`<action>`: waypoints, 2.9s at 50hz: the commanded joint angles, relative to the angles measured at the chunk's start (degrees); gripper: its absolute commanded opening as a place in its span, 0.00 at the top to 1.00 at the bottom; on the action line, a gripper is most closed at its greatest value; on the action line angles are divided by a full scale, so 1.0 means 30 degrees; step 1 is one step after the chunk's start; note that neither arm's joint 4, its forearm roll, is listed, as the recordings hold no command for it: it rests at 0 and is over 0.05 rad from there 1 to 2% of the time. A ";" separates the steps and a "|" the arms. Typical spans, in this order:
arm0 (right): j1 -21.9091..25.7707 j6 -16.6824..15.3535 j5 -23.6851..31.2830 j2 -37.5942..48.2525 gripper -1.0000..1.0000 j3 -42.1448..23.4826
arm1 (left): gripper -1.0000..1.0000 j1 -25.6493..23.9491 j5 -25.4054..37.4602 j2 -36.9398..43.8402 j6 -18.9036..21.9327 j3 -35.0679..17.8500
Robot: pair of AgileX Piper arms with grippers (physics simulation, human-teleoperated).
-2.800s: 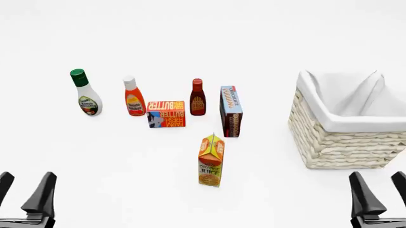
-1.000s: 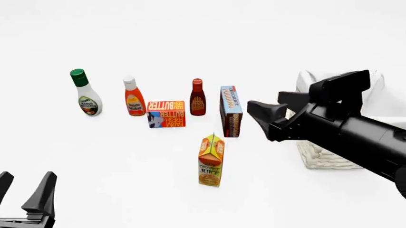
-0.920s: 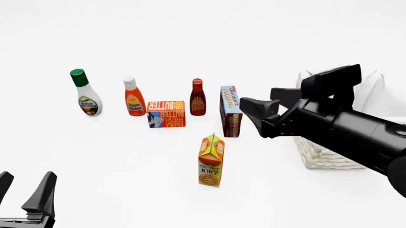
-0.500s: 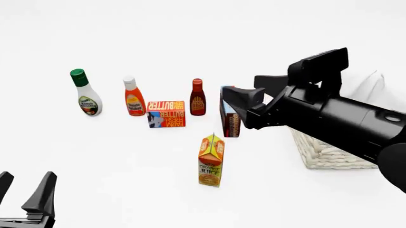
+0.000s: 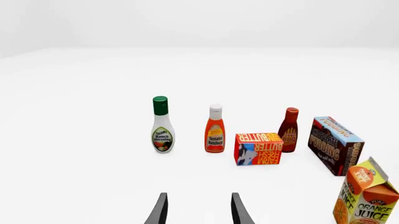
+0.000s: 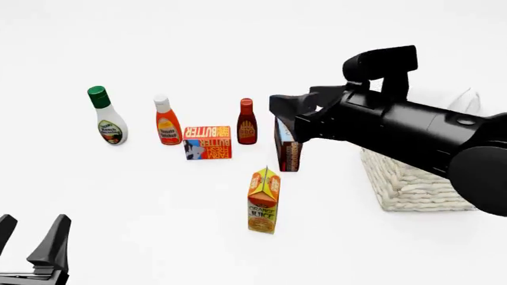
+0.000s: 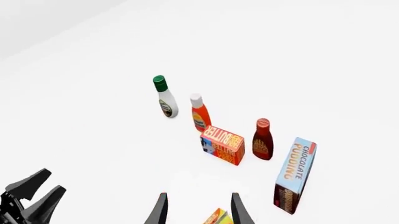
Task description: Pick the orange juice and place it in the basket.
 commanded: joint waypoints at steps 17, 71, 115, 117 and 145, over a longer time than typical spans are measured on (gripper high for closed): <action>-0.0798 0.4896 0.4548 0.1810 0.00 -0.3488 | 0.00 0.0000 0.0000 0.0000 0.0000 0.0000; -0.0010 1.2206 0.6073 0.4903 0.00 -0.3402 | 0.00 0.0000 0.0000 0.0000 0.0000 0.0000; -0.0180 1.1813 0.9294 0.6817 0.00 -0.6260 | 0.00 0.0000 0.0000 0.0000 0.0000 0.0000; -0.0568 1.1772 0.9400 0.6948 0.00 -0.6546 | 0.00 0.0000 0.0000 0.0000 0.0000 0.0000; -0.1033 1.2713 1.1492 0.6527 0.00 -0.6023 | 0.00 0.0000 0.0000 0.0000 0.0000 0.0000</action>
